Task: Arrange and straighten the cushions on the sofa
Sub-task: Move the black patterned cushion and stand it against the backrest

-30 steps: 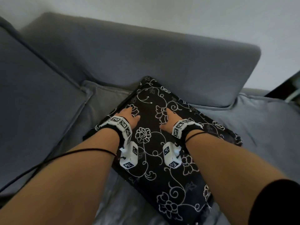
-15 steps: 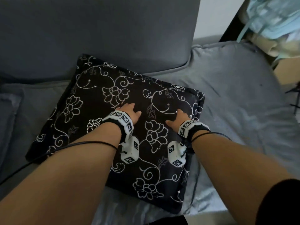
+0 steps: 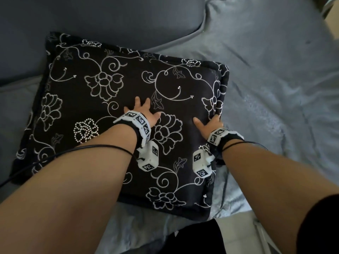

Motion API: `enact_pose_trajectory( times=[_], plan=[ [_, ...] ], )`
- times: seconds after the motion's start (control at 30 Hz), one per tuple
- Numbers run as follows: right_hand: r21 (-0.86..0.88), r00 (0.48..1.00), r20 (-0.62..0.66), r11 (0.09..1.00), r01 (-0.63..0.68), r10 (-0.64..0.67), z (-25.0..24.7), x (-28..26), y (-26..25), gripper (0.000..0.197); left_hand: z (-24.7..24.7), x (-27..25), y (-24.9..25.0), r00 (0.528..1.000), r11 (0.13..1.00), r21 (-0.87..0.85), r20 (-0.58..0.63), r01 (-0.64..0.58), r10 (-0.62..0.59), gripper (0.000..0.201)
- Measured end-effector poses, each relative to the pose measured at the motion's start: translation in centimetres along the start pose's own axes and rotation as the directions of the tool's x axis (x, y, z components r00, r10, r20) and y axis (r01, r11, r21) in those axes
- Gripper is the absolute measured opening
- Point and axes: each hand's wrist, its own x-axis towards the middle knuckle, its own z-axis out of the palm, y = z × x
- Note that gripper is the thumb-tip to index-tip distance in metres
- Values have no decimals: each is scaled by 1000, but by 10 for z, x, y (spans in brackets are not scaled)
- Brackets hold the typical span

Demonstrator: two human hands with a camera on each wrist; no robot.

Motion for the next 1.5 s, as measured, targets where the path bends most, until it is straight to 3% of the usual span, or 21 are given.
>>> enact_pose_trajectory(
  times=[0.27, 0.4, 0.57, 0.67, 0.73, 0.83, 0.93, 1.03, 1.23, 1.5],
  plan=[
    [165, 984, 86, 972, -168, 155, -2, 19, 13, 145, 4, 11, -8, 999, 997, 66, 19, -35, 34, 84],
    [275, 961, 208, 932, -237, 183, 6, 38, 24, 132, -1, 7, -15, 998, 997, 54, 31, -50, 49, 87],
    [284, 946, 298, 934, -218, 130, -18, -8, 3, 121, -14, -8, -21, 998, 998, -37, 34, -44, 46, 86],
    [291, 948, 300, 936, -198, 108, -30, -23, -12, 108, -27, -22, -26, 998, 992, -117, 31, -54, 58, 86],
    [312, 958, 270, 932, -183, 98, -37, -26, -23, 118, -39, -35, -30, 997, 981, -178, 6, -78, 81, 85],
    [333, 974, 224, 938, -95, 19, -62, -56, -58, 121, -62, -54, -39, 990, 962, -237, -73, -135, 120, 84],
    [296, 984, 140, 953, 68, -114, -92, -107, -102, 93, -92, -74, -50, 971, 955, -238, -203, -177, 129, 89],
    [254, 964, 56, 937, 239, -261, -107, -140, -135, 79, -130, -104, -60, 921, 943, -233, -363, -239, 144, 92],
    [70, 879, 23, 878, 474, -476, -110, -199, -177, 62, -206, -162, -86, 835, 927, -236, -535, -291, 126, 97],
    [-129, 701, 100, 690, 712, -706, -106, -291, -203, 57, -261, -236, -106, 763, 897, -274, -638, -348, 101, 107]
  ],
)
